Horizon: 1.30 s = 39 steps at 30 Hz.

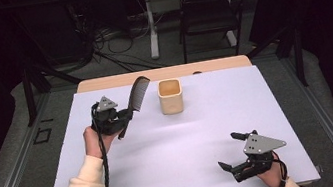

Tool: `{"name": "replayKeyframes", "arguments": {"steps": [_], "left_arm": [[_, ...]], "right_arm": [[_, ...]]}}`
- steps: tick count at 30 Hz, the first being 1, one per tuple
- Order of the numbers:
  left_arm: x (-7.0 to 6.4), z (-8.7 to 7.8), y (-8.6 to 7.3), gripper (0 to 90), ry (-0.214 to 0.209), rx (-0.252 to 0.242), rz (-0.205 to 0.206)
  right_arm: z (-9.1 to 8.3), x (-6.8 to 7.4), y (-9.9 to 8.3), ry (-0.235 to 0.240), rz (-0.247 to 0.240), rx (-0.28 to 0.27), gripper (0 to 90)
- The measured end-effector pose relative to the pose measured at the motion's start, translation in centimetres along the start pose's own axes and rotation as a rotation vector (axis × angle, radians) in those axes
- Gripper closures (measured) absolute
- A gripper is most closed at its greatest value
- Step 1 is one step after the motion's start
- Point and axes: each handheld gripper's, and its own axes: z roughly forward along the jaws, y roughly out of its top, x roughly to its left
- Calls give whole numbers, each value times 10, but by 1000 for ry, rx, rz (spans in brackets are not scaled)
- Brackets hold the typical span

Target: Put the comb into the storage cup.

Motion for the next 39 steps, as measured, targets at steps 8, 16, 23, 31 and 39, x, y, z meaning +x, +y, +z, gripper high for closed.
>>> {"name": "replayKeyframes", "arguments": {"steps": [8, 16, 23, 31, 39], "left_arm": [[1, 0, 3, 720, 4, -29, -4], [1, 0, 11, 720, 9, -59, -2], [1, 1, 18, 720, 16, -73, -1], [3, 3, 24, 720, 23, -88, 0], [2, 4, 31, 720, 33, -104, 5]], "right_arm": [[0, 0, 0, 1, 0, 0, 10], [0, 0, 0, 1, 2, -1, 9], [0, 0, 0, 2, 2, 2, 9], [0, 0, 0, 1, 3, 1, 9], [1, 0, 0, 0, 9, 3, 9]]}}
